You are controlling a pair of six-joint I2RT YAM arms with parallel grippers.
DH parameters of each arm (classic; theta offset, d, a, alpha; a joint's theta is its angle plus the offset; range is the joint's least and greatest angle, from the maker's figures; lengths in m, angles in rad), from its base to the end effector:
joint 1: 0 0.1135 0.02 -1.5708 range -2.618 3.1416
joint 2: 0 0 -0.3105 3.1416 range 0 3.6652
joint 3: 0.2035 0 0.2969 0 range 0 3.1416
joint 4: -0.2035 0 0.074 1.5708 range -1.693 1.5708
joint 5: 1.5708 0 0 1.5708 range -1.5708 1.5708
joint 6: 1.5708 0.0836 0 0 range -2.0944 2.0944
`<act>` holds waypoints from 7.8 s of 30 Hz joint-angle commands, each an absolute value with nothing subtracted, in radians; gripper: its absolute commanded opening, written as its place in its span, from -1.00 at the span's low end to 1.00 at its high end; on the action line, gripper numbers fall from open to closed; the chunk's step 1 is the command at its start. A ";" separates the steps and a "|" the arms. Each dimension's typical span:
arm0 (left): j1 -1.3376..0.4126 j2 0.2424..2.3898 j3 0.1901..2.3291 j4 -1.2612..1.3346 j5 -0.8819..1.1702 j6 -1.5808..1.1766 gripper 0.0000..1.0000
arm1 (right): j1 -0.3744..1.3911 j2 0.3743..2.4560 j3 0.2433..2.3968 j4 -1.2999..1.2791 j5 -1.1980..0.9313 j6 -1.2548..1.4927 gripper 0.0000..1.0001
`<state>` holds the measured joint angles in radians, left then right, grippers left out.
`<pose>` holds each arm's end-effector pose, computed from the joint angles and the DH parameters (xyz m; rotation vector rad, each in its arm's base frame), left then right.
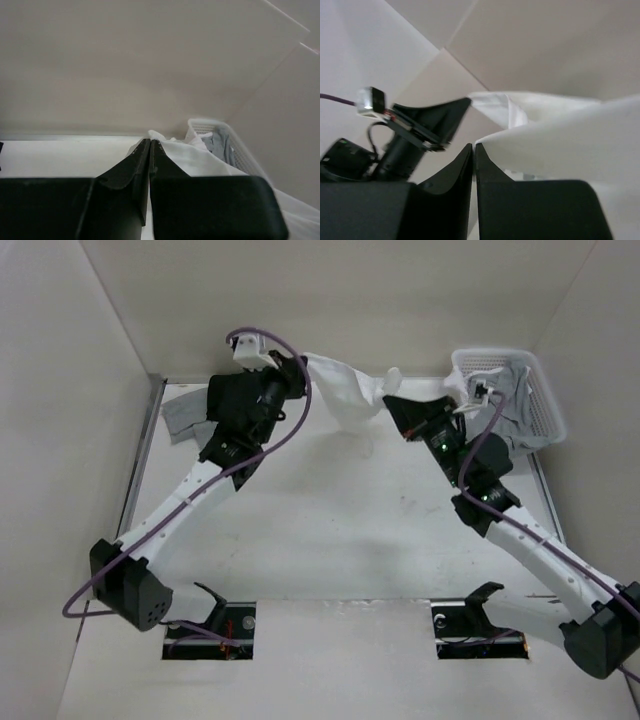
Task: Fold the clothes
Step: Flatten the tank top out
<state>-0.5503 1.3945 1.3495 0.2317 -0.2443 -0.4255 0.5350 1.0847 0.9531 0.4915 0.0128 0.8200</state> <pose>0.3610 -0.1978 0.4948 -0.1200 1.4148 -0.6422 0.2746 0.1615 0.4649 0.1960 1.2817 1.1678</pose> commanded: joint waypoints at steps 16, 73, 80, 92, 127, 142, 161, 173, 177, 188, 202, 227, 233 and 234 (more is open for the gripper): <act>-0.791 0.924 0.227 0.413 -0.380 -0.524 -0.99 | 0.924 0.768 0.245 0.181 0.497 0.996 -0.07; -0.636 0.750 0.106 0.451 -0.314 -0.646 -0.90 | 0.990 0.736 0.360 -0.405 0.452 1.214 -0.29; -0.619 0.689 0.081 0.431 -0.249 -0.692 -0.90 | 0.642 1.136 0.501 0.150 0.226 0.819 0.07; -0.616 0.785 0.121 0.564 -0.238 -0.683 -0.90 | 0.466 1.776 0.836 0.328 -0.035 0.880 -0.73; -0.581 0.948 0.193 0.687 -0.186 -0.649 -0.90 | 0.811 1.525 0.768 0.064 0.199 0.589 -0.34; -0.578 0.973 0.199 0.718 -0.179 -0.653 -0.90 | 0.785 1.641 0.825 0.055 0.227 0.572 -0.34; -0.547 0.904 0.467 0.598 -0.290 -0.699 -0.99 | 0.731 1.119 0.771 0.083 0.241 0.675 -0.91; -0.426 1.052 0.862 0.583 -0.344 -0.615 -1.00 | 0.569 1.080 1.064 0.043 0.175 0.687 -0.94; -0.380 1.228 1.070 0.571 -0.321 -0.578 -1.00 | 0.478 1.302 1.334 0.031 0.065 0.686 -0.97; -0.384 1.286 1.339 0.471 -0.259 -0.473 -1.00 | 0.475 1.323 1.585 -0.049 0.101 0.646 -0.97; -0.603 1.051 0.281 0.712 -0.366 -0.535 -0.97 | 0.833 0.824 0.275 0.054 0.417 1.092 -0.40; -0.598 0.885 0.103 0.606 -0.339 -0.650 -0.92 | 0.774 1.380 0.653 0.072 0.287 0.735 -0.57; -0.574 0.874 0.094 0.611 -0.319 -0.663 -0.92 | 0.867 1.586 0.842 -0.027 0.368 0.603 -0.23; -0.573 0.870 0.092 0.611 -0.316 -0.663 -0.92 | 0.880 1.607 0.862 -0.041 0.386 0.591 -0.22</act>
<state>-0.5823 0.8944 0.1085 0.5716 -0.3359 -0.6464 0.8410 1.5589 0.7933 0.0277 0.3168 0.6865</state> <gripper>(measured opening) 0.043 0.379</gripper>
